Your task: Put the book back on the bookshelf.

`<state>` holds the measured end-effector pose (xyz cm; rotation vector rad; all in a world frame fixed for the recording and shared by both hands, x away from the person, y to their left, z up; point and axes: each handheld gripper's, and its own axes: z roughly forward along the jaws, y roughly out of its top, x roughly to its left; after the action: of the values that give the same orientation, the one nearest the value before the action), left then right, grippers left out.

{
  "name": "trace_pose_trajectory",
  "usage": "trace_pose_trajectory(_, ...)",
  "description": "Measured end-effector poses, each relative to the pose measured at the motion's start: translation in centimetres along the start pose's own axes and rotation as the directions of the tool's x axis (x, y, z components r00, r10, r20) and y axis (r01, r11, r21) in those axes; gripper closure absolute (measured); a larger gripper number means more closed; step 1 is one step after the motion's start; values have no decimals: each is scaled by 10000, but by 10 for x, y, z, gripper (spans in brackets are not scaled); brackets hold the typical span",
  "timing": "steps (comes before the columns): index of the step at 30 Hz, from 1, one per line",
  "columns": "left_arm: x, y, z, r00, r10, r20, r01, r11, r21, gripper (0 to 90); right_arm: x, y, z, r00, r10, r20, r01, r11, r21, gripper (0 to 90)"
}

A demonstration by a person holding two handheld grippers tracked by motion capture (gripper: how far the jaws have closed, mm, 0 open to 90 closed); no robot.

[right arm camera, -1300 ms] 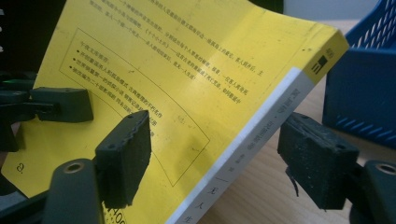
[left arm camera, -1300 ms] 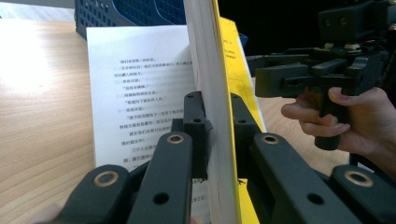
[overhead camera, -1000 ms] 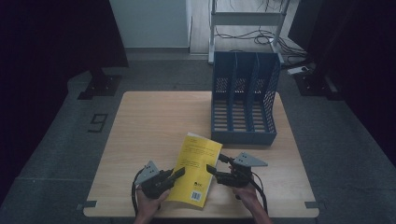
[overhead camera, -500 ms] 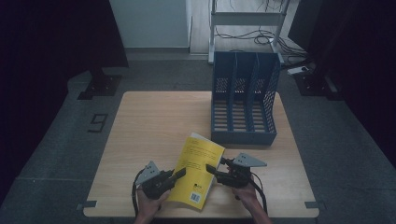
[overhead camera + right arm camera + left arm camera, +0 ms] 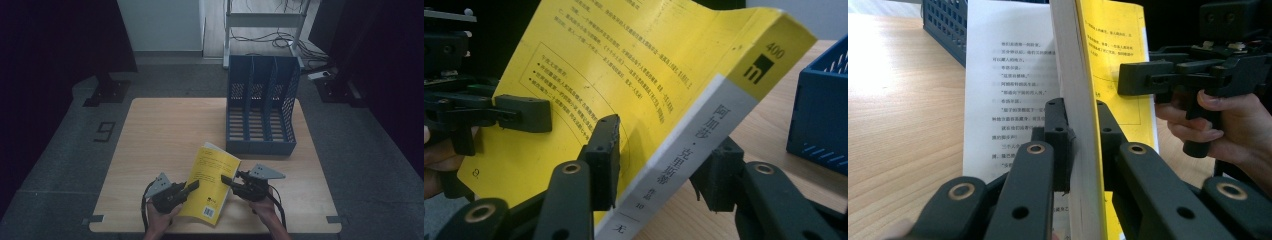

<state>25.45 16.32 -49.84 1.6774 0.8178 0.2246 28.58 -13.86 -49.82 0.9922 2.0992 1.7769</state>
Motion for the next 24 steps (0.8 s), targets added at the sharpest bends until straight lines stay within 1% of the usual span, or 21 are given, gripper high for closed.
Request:
trace_pose_trajectory(8, 1, 0, -1, 10000, -29, -17, 29, 10000, -44, 817, 9, 6, -4, 9979, -617, 192, 620, 9980, -154, 610)
trace_pose_trajectory(15, 2, 1, -2, 10000, -29, -16, 29, 10000, -89, 813, 18, 11, -7, 9912, -1242, 451, 1251, 9920, -186, 628)
trace_pose_trajectory(19, 1, 2, -2, 10000, -1, -10, 1, 9999, -110, 808, 24, 14, -10, 9841, -1672, 597, 1687, 9854, -210, 635)
trace_pose_trajectory(24, 1, 2, -3, 10000, 36, -9, -36, 9999, -159, 804, 34, 19, -13, 9668, -2418, 820, 2445, 9694, -240, 650)
